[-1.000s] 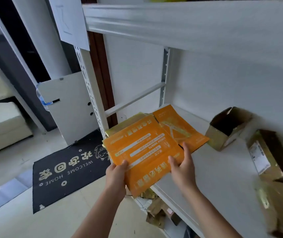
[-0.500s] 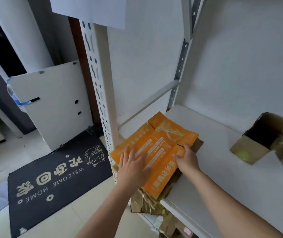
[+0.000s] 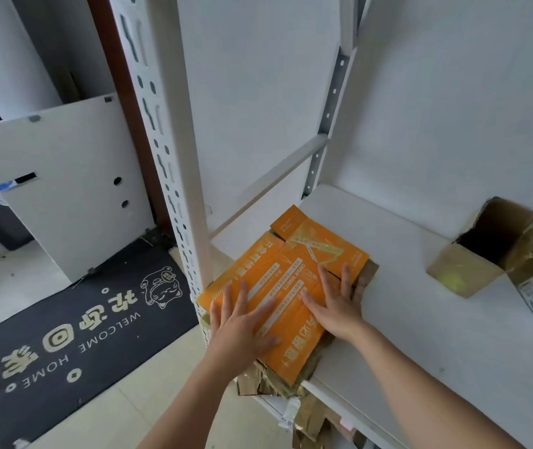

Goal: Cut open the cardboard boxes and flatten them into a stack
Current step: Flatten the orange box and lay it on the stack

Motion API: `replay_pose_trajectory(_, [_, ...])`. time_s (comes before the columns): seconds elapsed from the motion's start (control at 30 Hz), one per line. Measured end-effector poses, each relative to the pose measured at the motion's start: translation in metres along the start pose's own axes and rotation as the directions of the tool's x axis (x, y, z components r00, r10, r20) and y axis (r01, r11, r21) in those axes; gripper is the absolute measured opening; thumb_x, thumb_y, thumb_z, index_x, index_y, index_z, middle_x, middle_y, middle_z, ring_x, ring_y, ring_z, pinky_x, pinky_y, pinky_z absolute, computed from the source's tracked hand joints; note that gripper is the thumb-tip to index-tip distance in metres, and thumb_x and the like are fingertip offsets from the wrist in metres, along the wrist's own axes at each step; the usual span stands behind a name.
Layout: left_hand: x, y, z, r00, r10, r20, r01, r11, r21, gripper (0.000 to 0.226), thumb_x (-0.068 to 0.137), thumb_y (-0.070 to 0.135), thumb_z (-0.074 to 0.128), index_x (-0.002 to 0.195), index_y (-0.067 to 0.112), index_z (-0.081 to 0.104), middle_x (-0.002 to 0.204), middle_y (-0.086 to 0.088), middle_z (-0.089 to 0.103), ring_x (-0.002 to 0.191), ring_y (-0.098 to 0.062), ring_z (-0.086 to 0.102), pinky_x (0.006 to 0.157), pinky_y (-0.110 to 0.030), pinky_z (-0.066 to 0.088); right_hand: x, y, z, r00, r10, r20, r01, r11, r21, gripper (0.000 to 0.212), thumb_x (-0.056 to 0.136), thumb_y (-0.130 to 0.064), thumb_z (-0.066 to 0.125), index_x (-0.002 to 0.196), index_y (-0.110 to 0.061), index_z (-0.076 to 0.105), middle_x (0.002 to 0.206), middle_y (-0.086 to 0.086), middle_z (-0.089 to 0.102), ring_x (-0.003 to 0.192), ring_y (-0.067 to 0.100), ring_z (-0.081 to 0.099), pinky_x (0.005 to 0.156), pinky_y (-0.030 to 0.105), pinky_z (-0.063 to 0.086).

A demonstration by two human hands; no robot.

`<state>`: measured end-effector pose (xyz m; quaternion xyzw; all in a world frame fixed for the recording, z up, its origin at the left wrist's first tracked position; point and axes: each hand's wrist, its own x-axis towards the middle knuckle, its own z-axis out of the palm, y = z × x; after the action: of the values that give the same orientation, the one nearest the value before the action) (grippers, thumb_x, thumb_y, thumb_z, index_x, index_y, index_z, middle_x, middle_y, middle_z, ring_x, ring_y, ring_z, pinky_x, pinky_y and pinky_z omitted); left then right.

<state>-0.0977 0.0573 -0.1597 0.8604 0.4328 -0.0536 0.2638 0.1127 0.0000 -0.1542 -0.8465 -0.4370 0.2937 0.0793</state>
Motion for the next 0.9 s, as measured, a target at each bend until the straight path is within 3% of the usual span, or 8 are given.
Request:
replay_pose_trajectory(0.1, [0.002, -0.007, 0.003, 1.0, 0.007, -0.001, -0.007, 0.993, -0.119, 0.066, 0.085, 0.074, 0.042, 0.143, 0.066, 0.012, 0.156, 0.012, -0.035, 0.138, -0.023, -0.044, 0.11, -0.052, -0.028, 0.0, 0.006, 0.0, 0.999, -0.039, 0.035, 0.038, 0.999, 0.013, 0.092, 0.078, -0.083, 0.03, 0.146, -0.051, -0.023, 0.149, -0.006, -0.048, 0.135, 0.037, -0.045, 0.116, 0.061, -0.006])
replay_pose_trajectory(0.23, [0.002, 0.006, -0.005, 0.999, -0.045, 0.015, 0.045, 0.999, 0.01, 0.069, 0.09, 0.068, 0.043, 0.149, 0.06, 0.008, 0.158, 0.004, -0.033, 0.14, -0.031, -0.039, 0.111, -0.055, -0.025, 0.002, -0.003, -0.01, 0.993, 0.03, 0.118, -0.018, 0.994, -0.105, 0.094, 0.082, -0.083, 0.032, 0.147, -0.047, -0.027, 0.149, 0.001, -0.048, 0.137, 0.04, -0.041, 0.117, 0.06, -0.004])
replay_pose_trajectory(0.3, [-0.007, 0.023, -0.01, 0.996, -0.085, -0.008, 0.085, 0.995, 0.049, 0.066, 0.097, 0.054, 0.046, 0.152, 0.054, 0.009, 0.161, -0.001, -0.028, 0.143, -0.036, -0.034, 0.113, -0.058, -0.021, -0.005, -0.008, -0.024, 0.983, 0.039, 0.18, -0.006, 0.983, -0.182, 0.099, 0.081, -0.085, 0.037, 0.147, -0.046, -0.026, 0.149, 0.002, -0.048, 0.139, 0.04, -0.039, 0.116, 0.061, -0.008])
replay_pose_trajectory(0.4, [-0.022, 0.05, -0.016, 0.993, -0.119, -0.021, 0.118, 0.991, -0.057, 0.061, 0.102, 0.025, 0.049, 0.15, 0.051, 0.023, 0.165, -0.003, -0.016, 0.147, -0.037, -0.024, 0.117, -0.062, -0.012, -0.027, -0.001, -0.046, 0.983, -0.016, 0.185, 0.057, 0.974, -0.218, 0.094, 0.082, -0.085, 0.035, 0.15, -0.048, -0.018, 0.153, -0.004, -0.042, 0.142, 0.033, -0.036, 0.115, 0.06, -0.015])
replay_pose_trajectory(0.6, [-0.028, 0.115, -0.029, 0.987, -0.008, -0.16, -0.004, 0.997, -0.072, 0.068, 0.097, 0.002, 0.047, 0.151, 0.04, 0.031, 0.166, -0.002, -0.001, 0.151, -0.027, -0.015, 0.119, -0.057, -0.01, -0.073, 0.066, -0.096, 0.989, -0.058, -0.135, 0.023, 0.969, -0.246, 0.077, 0.096, -0.065, 0.035, 0.152, -0.045, -0.013, 0.16, -0.001, -0.031, 0.145, 0.031, -0.03, 0.116, 0.058, -0.014])
replay_pose_trajectory(0.8, [-0.023, 0.192, -0.005, 0.947, 0.258, -0.192, -0.229, 0.96, 0.162, 0.062, 0.103, 0.034, 0.042, 0.156, 0.038, 0.011, 0.165, -0.004, -0.015, 0.149, -0.027, -0.022, 0.119, -0.055, -0.013, -0.091, 0.157, -0.143, 0.9, 0.014, -0.435, -0.152, 0.947, -0.284, 0.071, 0.101, -0.047, 0.04, 0.156, -0.039, -0.005, 0.16, 0.005, -0.03, 0.145, 0.037, -0.028, 0.118, 0.061, -0.008])
replay_pose_trajectory(0.9, [-0.016, 0.222, 0.02, 0.946, 0.285, -0.152, -0.248, 0.943, 0.222, 0.07, 0.102, 0.039, 0.045, 0.155, 0.042, 0.0, 0.162, -0.007, -0.023, 0.147, -0.032, -0.026, 0.118, -0.057, -0.015, -0.079, 0.188, -0.168, 0.85, 0.03, -0.526, -0.2, 0.942, -0.27, 0.067, 0.1, -0.04, 0.046, 0.156, -0.037, 0.008, 0.162, 0.003, -0.024, 0.146, 0.04, -0.023, 0.117, 0.062, -0.005])
